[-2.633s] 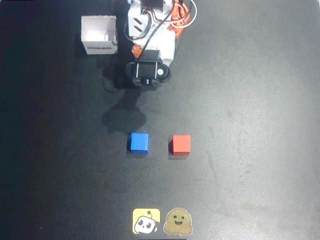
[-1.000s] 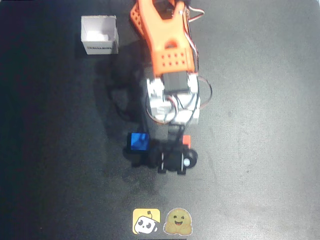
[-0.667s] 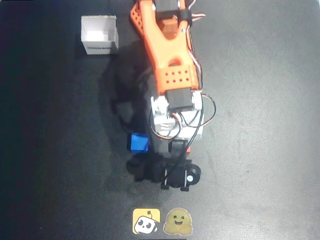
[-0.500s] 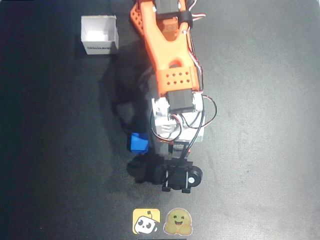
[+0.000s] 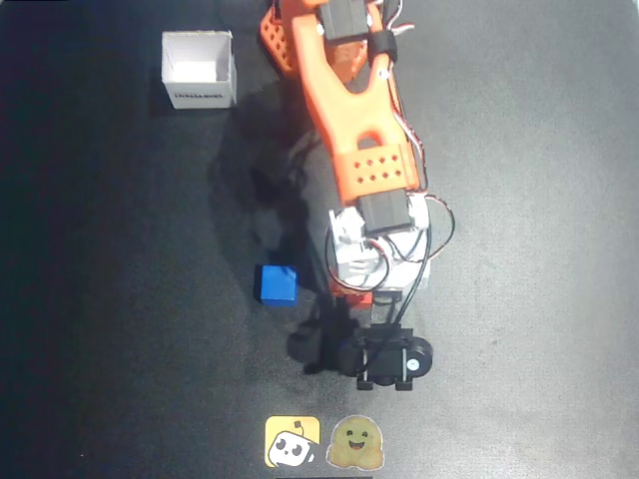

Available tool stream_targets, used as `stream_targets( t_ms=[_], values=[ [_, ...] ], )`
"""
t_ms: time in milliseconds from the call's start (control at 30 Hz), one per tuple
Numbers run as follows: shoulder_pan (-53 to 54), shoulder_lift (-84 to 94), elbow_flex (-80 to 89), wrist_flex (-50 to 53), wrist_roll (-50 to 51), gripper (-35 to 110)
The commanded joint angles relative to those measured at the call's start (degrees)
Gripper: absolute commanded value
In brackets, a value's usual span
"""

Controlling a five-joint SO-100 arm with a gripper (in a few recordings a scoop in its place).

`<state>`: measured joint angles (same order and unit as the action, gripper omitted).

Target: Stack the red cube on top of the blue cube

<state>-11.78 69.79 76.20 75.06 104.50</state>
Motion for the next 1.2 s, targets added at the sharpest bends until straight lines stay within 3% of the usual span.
stream_targets(
  t_ms=[0, 467, 667, 767, 1167],
  values=[
    [-0.09, 0.18, 1.23, -2.11, 0.35, 23],
    [-0.09, 0.18, 9.40, -9.23, 0.88, 19],
    [0.35, 0.09, 10.81, -10.02, 1.05, 0],
    [0.44, 0.44, 10.81, -9.76, 1.14, 0],
    [3.43, 6.86, 6.06, 3.78, -0.62, 0]
  ],
)
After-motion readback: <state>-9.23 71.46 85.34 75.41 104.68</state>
